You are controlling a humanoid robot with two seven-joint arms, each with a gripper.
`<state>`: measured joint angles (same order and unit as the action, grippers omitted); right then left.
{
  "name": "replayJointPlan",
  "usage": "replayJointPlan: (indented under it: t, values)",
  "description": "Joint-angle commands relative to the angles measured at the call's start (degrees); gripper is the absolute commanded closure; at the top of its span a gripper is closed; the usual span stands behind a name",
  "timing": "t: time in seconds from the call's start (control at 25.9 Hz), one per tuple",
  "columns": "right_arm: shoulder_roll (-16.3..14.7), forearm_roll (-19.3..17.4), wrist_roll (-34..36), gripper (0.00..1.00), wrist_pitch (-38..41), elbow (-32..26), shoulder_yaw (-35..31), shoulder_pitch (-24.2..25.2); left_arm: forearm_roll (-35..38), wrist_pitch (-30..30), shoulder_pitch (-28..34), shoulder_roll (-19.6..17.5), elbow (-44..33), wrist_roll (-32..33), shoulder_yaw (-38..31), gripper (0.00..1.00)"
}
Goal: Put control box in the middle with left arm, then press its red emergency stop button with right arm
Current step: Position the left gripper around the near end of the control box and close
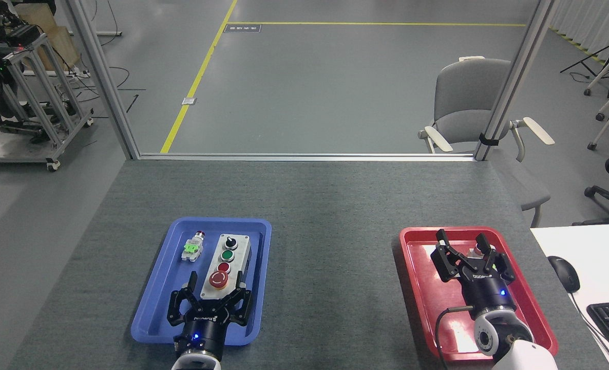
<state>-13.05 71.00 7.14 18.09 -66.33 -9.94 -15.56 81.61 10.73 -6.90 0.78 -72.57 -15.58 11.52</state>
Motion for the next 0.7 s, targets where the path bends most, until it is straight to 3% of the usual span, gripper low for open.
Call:
replayJointPlan:
  t: [0.0, 0.66]
  values:
    - [-0.05, 0.02, -0.02, 0.0, 0.01, -0.03, 0.01, 0.0, -0.32, -0.54, 0.31, -0.26, -0.12, -0.15, -0.01, 0.01]
    - [0.13, -0.07, -0.02, 0.0, 0.01, 0.06, -0.25, 0.0, -0.32, -0.98, 0.83, -1.57, 1.02, 0.47, -0.01, 0.01]
